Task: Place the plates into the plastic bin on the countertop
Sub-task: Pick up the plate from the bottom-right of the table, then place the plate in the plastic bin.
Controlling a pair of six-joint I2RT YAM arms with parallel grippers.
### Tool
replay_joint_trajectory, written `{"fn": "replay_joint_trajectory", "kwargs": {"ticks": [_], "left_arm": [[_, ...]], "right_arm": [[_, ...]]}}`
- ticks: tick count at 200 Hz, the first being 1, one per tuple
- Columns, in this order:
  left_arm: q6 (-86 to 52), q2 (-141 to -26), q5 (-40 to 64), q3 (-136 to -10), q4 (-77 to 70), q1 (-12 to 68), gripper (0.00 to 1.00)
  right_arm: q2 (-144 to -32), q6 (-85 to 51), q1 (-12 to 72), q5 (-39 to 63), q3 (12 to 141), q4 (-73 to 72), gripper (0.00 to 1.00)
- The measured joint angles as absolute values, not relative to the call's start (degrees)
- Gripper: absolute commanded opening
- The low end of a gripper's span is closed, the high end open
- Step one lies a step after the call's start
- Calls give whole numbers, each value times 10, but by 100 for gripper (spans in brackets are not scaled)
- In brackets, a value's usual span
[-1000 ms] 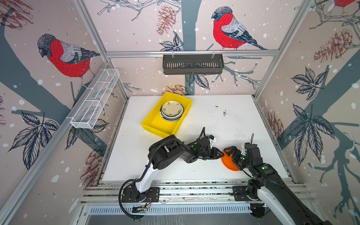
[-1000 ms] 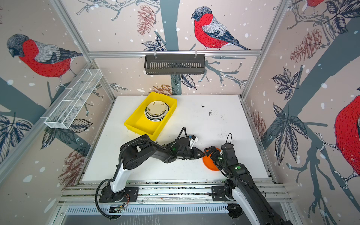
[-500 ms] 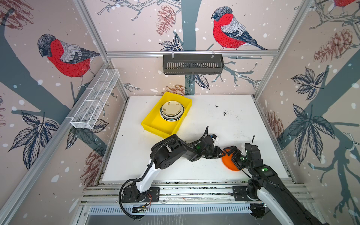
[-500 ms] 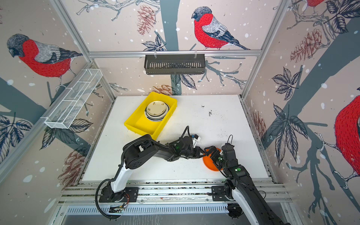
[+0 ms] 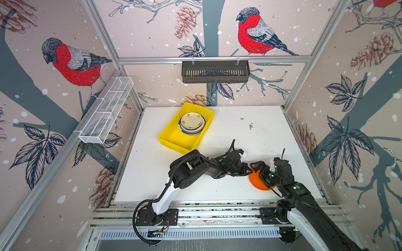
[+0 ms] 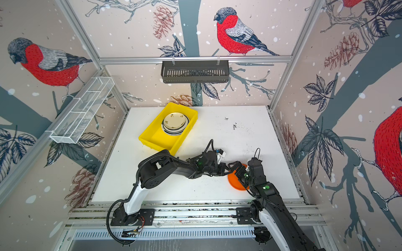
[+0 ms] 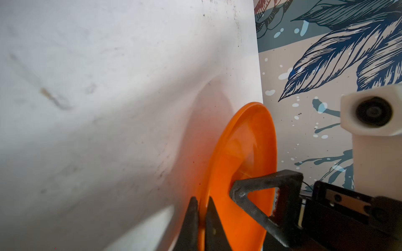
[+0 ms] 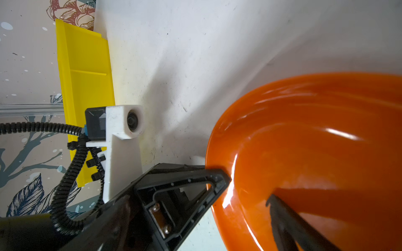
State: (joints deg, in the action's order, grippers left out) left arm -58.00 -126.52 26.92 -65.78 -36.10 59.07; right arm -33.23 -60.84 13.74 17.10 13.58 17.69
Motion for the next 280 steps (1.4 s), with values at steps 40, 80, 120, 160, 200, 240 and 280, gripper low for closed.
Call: {"fn": "replay_joint_trajectory", "kwargs": {"ticks": [40, 80, 120, 160, 200, 240, 280], "left_arm": [[-573, -1260, 263, -661, -339, 582, 0], [-560, -1256, 248, -670, -308, 566, 0], [-555, -1254, 239, -682, -287, 541, 0], [-533, -1217, 238, -694, -244, 490, 0], [-489, -1154, 195, -749, -194, 422, 0], [-451, -1117, 166, -776, -161, 339, 0], [-450, -1082, 138, -764, -130, 251, 0]], "right_arm": [[-315, -583, 134, 164, 202, 202, 100], [-334, -557, 133, 157, 242, 221, 100], [-339, -553, 132, 150, 246, 226, 100], [-339, -551, 127, 156, 253, 205, 100], [-339, -538, 127, 153, 270, 161, 100], [-338, -505, 128, 133, 289, 145, 100], [-347, -461, 134, 112, 293, 141, 100]]}}
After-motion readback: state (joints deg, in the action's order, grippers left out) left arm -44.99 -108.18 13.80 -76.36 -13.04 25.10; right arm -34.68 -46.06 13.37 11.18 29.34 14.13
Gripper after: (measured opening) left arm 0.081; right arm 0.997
